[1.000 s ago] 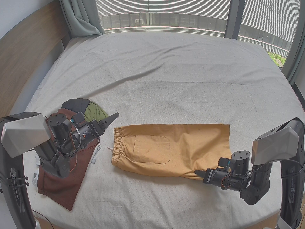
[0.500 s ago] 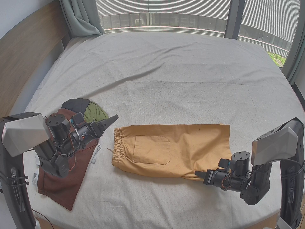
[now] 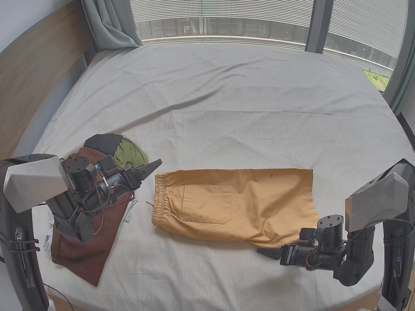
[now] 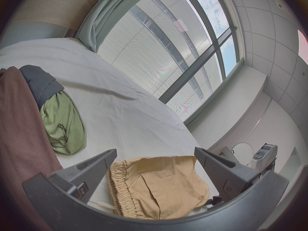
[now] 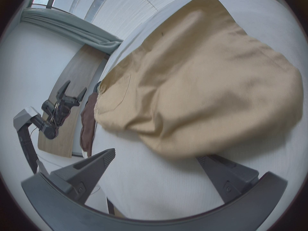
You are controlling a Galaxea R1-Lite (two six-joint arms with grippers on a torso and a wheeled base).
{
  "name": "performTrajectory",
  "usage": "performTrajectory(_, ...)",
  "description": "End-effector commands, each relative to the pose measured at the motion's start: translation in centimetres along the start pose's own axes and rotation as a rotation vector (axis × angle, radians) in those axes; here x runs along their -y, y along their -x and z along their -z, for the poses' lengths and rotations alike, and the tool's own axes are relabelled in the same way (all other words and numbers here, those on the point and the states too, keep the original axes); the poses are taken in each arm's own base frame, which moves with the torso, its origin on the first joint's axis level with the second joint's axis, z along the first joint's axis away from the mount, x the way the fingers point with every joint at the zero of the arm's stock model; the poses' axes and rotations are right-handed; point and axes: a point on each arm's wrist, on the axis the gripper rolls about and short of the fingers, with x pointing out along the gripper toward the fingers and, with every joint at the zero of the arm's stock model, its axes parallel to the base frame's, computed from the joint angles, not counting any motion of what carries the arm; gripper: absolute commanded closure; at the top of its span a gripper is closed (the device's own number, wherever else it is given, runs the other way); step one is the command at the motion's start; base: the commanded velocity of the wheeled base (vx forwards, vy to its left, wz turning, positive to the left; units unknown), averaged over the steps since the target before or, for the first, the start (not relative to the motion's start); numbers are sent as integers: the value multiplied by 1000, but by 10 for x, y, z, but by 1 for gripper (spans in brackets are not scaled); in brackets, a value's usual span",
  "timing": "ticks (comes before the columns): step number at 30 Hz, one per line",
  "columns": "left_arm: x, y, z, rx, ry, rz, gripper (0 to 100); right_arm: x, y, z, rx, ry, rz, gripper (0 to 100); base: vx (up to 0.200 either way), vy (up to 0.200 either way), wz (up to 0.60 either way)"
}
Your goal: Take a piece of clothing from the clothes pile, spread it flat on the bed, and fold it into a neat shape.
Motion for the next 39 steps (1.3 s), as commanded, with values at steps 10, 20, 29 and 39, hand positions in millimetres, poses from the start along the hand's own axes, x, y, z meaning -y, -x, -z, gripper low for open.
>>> performTrajectory(10,1,3,-1,-9,10,11,0,-36,41,21,-127,135,-146,0,0,0,0)
performTrajectory(20,4,5,-3,-15,15,28,0,-60,64,-1,-14,187,-279,0,0,0,0)
performTrajectory(29,6,6,0,-25,20,30,0,-64,75,-46,169,196,-360,0,0,0,0)
performTrajectory(39,2,8,2,-50,26,45,0,-58,85,-68,244,209,-387,0,0,0,0)
